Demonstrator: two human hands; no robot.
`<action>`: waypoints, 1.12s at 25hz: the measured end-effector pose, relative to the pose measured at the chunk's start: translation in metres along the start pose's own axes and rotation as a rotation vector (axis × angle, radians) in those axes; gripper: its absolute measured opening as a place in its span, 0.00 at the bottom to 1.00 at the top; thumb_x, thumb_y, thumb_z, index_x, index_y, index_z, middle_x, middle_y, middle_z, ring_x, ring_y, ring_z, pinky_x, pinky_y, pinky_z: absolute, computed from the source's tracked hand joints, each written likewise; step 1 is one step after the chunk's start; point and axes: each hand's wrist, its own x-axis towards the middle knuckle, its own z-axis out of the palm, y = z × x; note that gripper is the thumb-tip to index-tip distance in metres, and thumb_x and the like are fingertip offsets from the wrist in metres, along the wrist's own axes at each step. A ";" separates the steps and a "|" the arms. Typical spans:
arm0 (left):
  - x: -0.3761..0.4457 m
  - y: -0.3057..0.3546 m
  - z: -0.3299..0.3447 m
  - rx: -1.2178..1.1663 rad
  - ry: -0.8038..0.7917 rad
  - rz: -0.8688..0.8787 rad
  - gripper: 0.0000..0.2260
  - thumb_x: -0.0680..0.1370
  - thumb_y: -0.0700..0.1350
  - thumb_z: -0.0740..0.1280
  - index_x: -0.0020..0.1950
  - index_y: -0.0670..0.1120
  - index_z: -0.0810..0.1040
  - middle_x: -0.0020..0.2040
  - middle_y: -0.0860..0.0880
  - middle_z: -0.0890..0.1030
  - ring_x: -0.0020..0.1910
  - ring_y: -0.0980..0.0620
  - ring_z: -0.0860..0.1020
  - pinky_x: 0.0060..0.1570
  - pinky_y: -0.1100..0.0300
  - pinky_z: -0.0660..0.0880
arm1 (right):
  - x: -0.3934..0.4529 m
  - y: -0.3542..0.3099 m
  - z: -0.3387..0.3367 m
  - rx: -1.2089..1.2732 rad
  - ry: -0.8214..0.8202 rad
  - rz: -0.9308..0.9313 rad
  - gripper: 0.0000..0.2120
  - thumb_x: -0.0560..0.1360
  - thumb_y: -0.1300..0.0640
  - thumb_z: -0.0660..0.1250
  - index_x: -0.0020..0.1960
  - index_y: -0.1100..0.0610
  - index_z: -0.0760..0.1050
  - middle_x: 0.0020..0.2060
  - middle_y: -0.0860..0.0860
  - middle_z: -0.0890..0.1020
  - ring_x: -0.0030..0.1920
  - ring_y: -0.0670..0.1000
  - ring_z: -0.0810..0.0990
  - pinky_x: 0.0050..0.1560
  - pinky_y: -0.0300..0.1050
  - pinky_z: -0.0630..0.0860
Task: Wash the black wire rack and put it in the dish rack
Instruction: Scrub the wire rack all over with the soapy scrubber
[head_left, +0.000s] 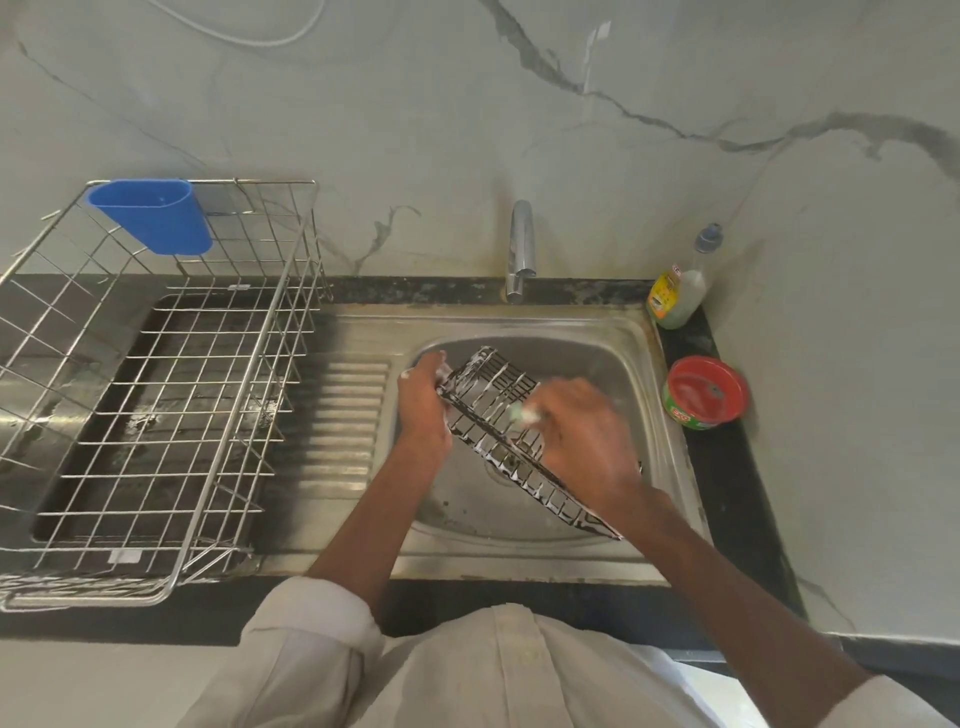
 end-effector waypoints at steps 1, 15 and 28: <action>0.002 0.000 0.001 0.007 -0.030 0.002 0.07 0.81 0.42 0.69 0.43 0.48 0.78 0.39 0.51 0.75 0.37 0.54 0.72 0.41 0.56 0.71 | 0.005 0.004 -0.005 -0.004 0.038 0.149 0.12 0.74 0.71 0.71 0.47 0.55 0.80 0.44 0.49 0.83 0.45 0.52 0.81 0.41 0.47 0.79; 0.027 0.019 0.063 0.173 -0.007 -0.044 0.15 0.85 0.51 0.59 0.51 0.42 0.79 0.40 0.48 0.75 0.45 0.47 0.72 0.47 0.50 0.70 | 0.005 0.001 0.001 0.924 -0.126 1.028 0.11 0.86 0.54 0.58 0.67 0.51 0.72 0.58 0.52 0.83 0.64 0.57 0.76 0.68 0.63 0.73; -0.053 -0.004 0.025 -0.038 -0.462 -0.347 0.37 0.80 0.77 0.46 0.77 0.60 0.76 0.72 0.38 0.80 0.69 0.33 0.79 0.67 0.32 0.77 | 0.032 0.003 -0.001 0.762 0.080 0.907 0.07 0.84 0.55 0.60 0.58 0.54 0.76 0.48 0.53 0.84 0.48 0.52 0.82 0.50 0.52 0.79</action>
